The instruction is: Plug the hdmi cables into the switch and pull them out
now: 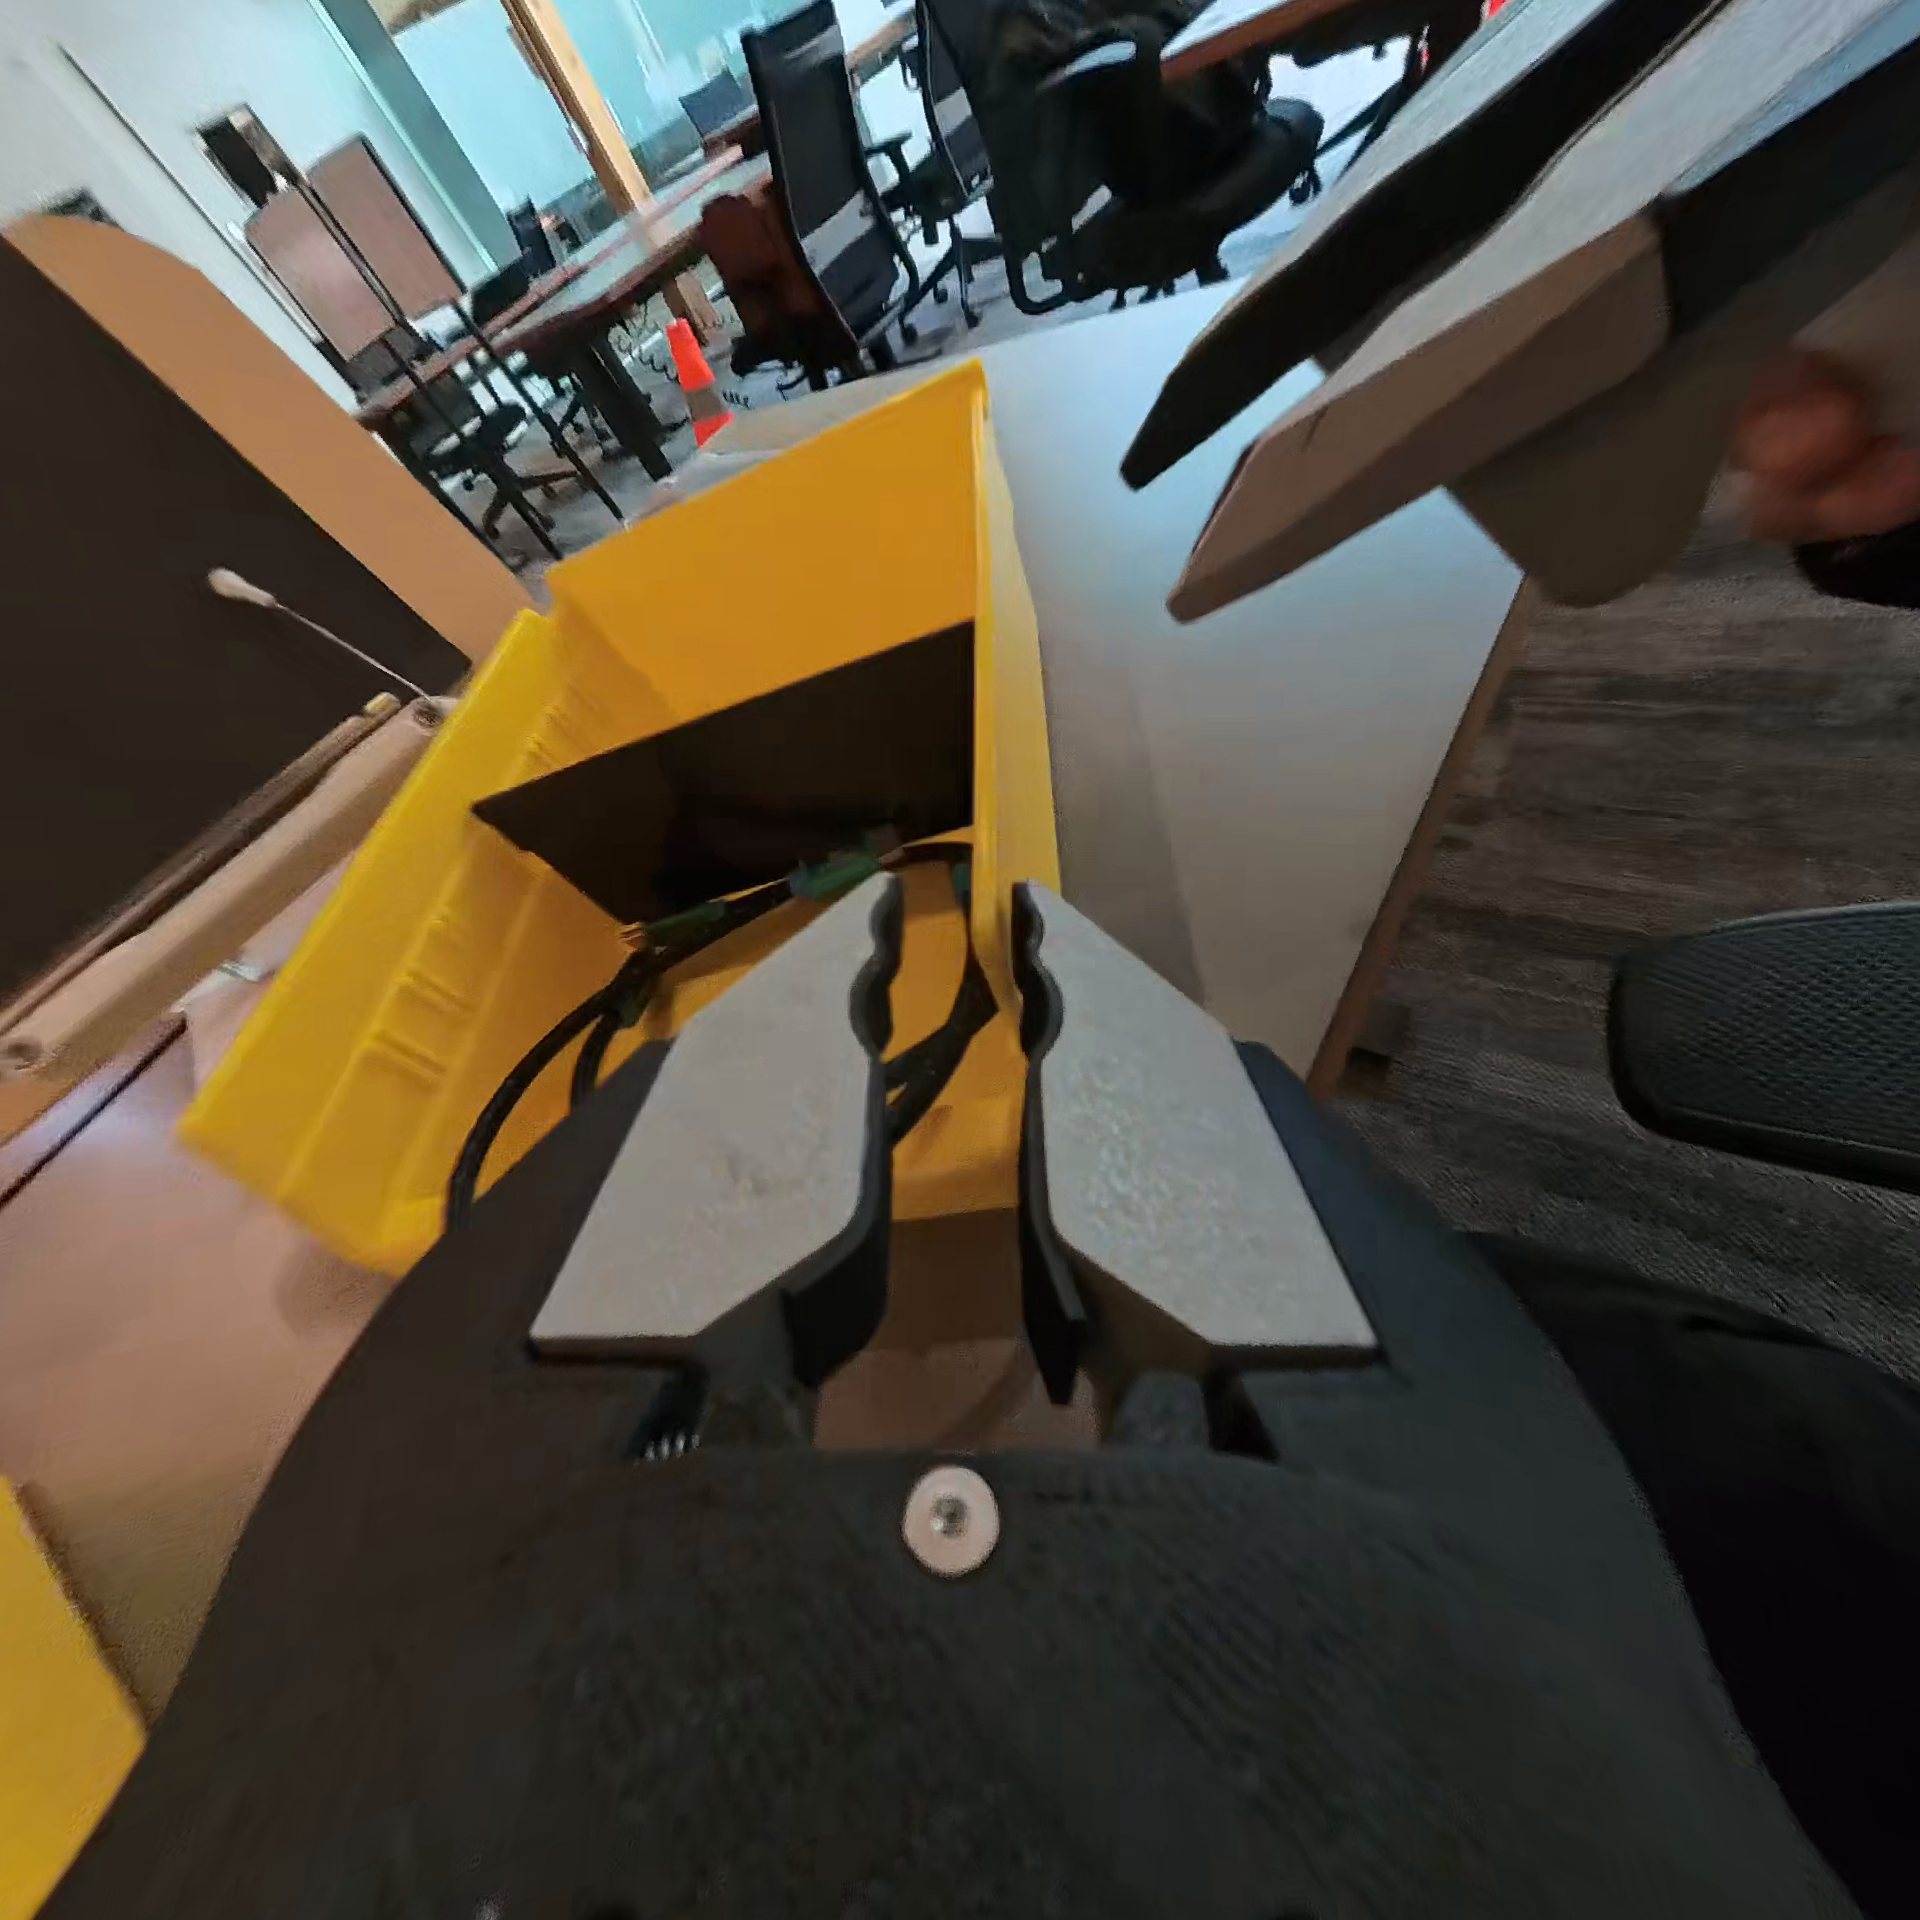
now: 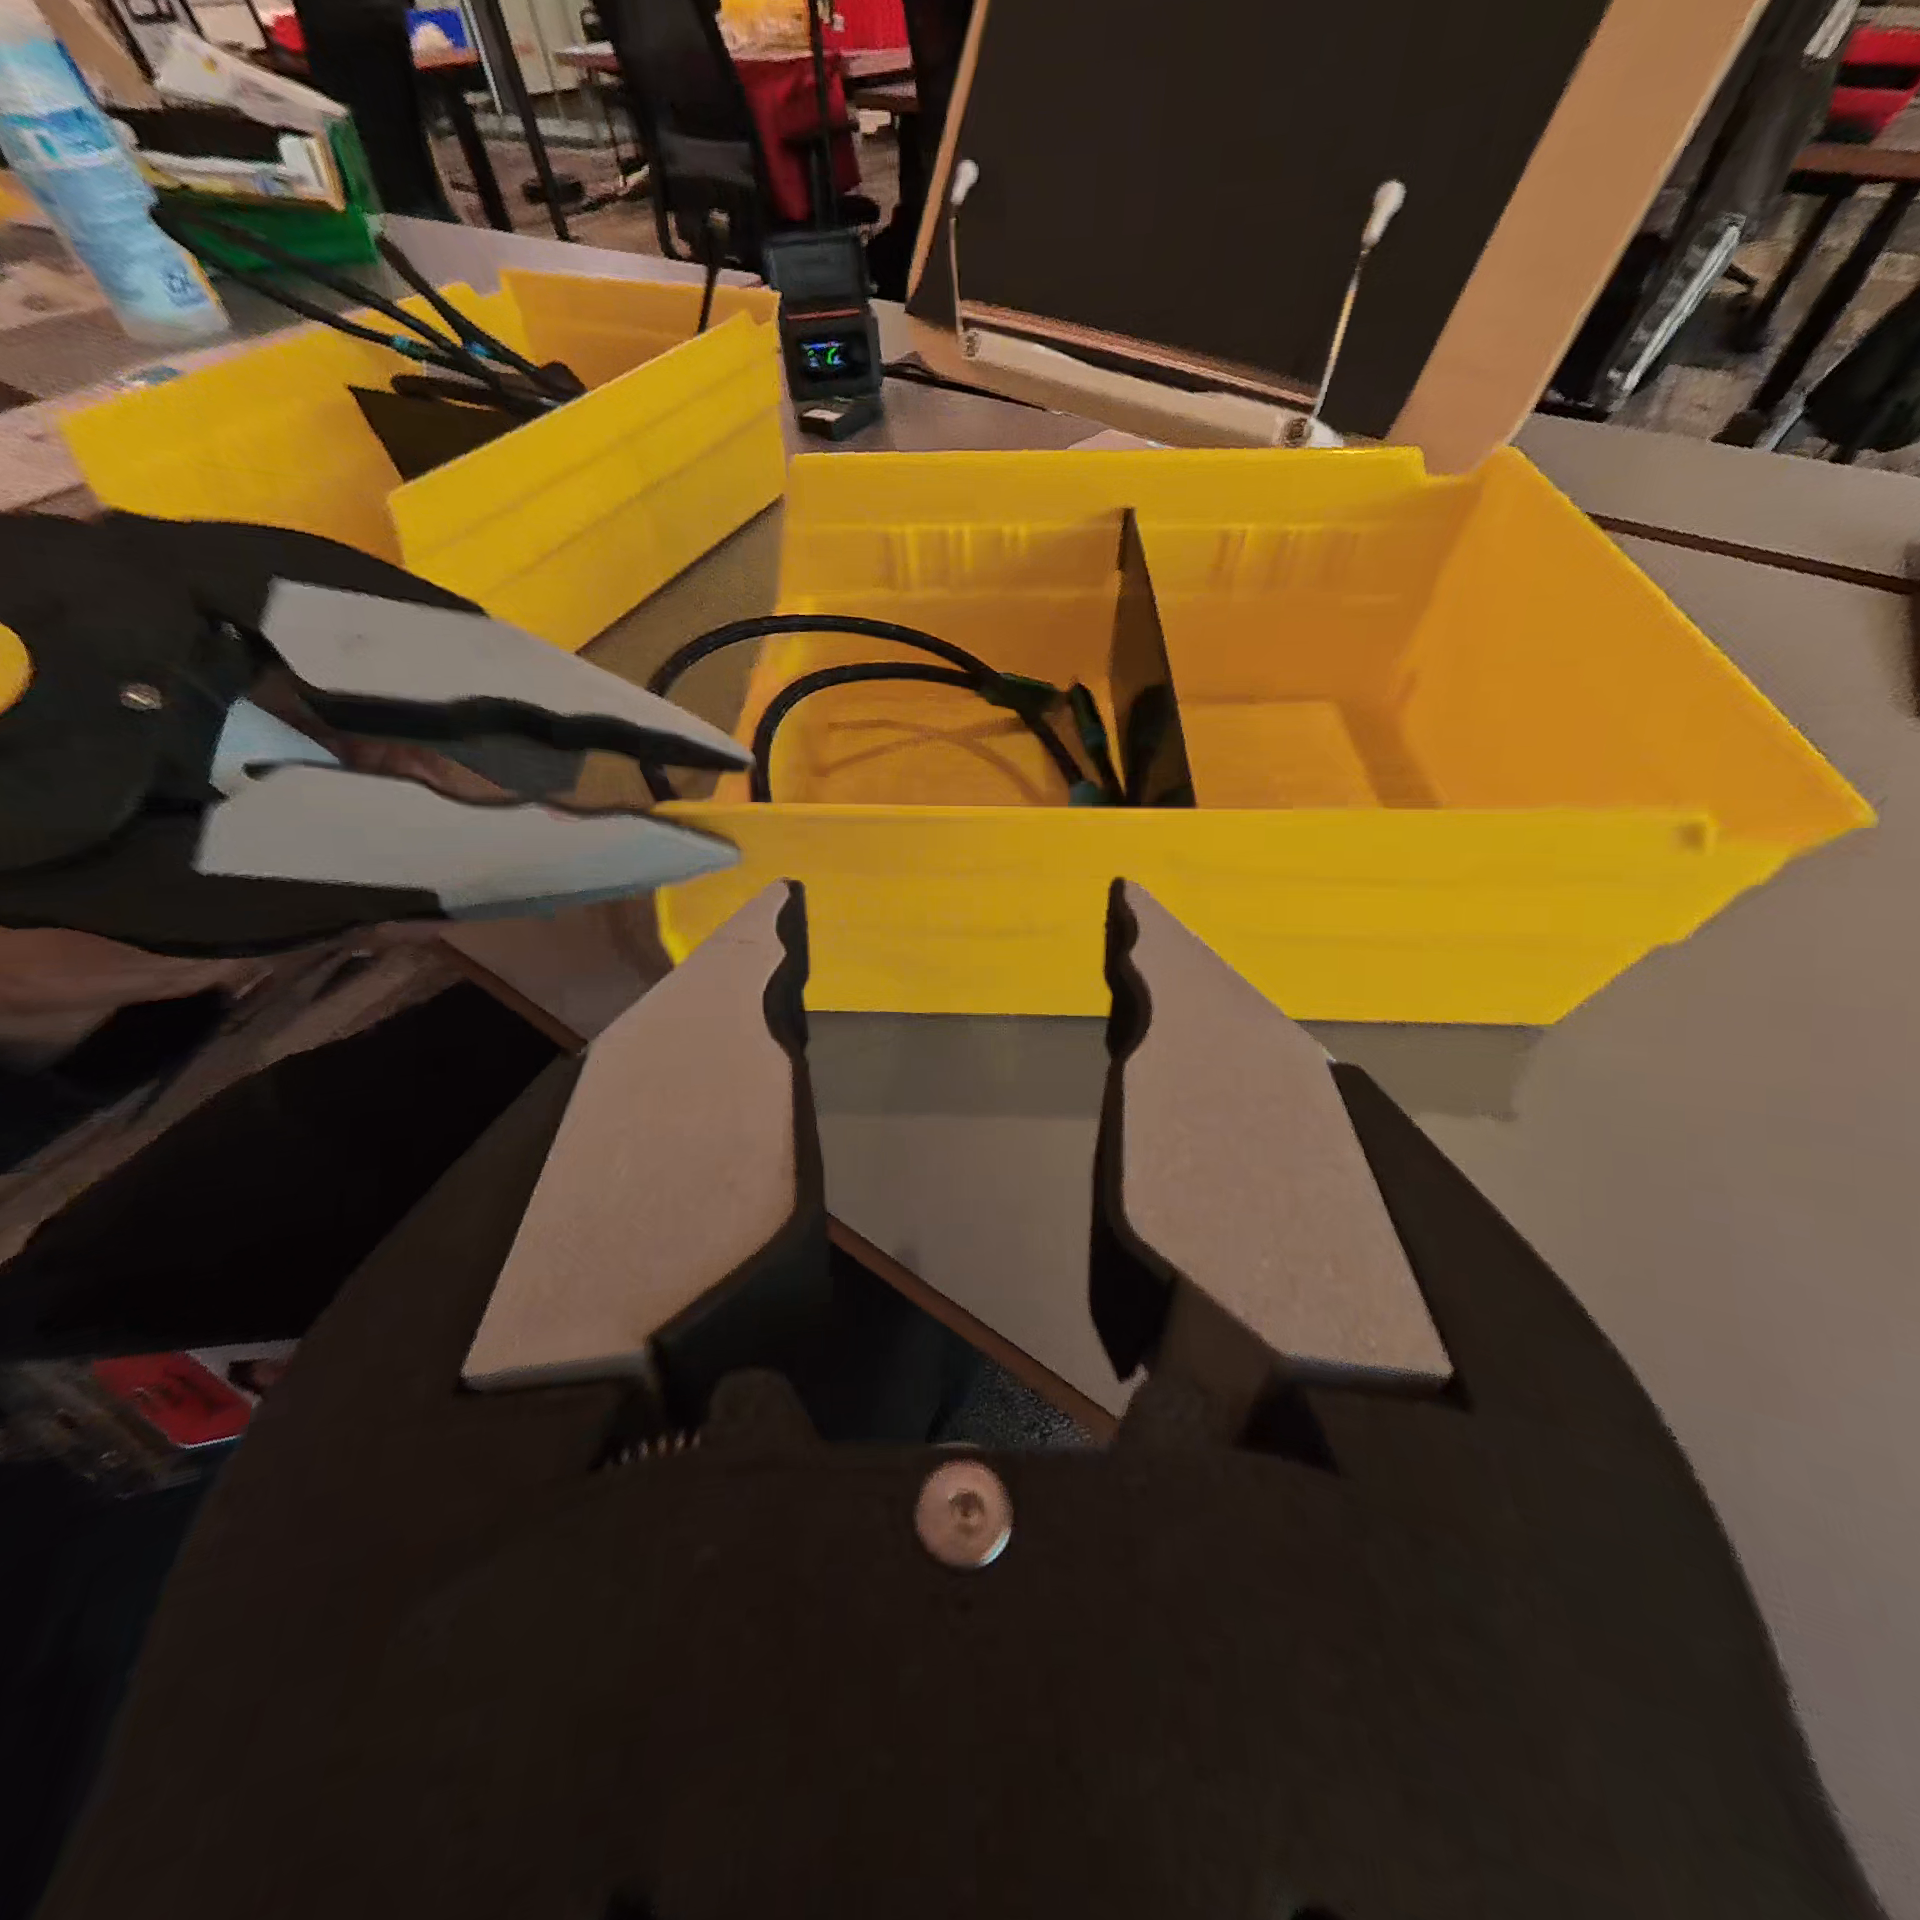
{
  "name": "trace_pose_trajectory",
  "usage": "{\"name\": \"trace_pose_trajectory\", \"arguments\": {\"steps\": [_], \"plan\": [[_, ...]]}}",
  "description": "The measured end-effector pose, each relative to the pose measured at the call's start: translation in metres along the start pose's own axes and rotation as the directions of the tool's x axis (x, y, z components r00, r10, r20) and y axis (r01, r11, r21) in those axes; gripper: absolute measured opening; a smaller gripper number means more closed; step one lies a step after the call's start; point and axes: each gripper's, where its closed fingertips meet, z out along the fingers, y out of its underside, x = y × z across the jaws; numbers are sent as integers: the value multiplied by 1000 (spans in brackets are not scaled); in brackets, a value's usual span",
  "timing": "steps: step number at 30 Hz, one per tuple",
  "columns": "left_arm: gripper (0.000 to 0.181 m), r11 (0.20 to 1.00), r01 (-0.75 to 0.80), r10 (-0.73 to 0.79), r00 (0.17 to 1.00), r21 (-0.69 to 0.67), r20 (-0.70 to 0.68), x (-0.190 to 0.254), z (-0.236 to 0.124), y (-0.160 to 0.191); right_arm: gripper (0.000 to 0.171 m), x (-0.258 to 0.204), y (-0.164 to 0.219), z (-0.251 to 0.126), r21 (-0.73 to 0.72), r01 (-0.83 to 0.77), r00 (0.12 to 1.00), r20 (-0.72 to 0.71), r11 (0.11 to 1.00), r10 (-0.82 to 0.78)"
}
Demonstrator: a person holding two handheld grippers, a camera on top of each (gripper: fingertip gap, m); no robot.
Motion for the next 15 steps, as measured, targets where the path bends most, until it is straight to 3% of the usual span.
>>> {"name": "trace_pose_trajectory", "arguments": {"steps": [4,8,11,13,14,15], "plan": [[33,999,-34,31,994,26,104,-27,-50,-6,65,-21,-7,14,-52,122,992,-5,991,-123],[47,997,78,-77,989,4,124,-56,-102,12,73,-56,-11,45,-122,264,965,23,957,-263],[47,992,114,-99,965,-46,243,-93,-136,47,62,-82,-10,68,-114,362,932,69,925,-356],[48,982,166,-131,943,-89,306,-114,-157,77,54,-67,7,79,-216,412,909,28,885,-416],[48,975,199,-155,932,-104,328,-122,-168,90,72,-54,17,80,-276,425,898,6,862,-441],[48,967,226,-173,919,-114,353,-130,-180,103,74,-46,21,78,-291,416,902,10,861,-432]]}}
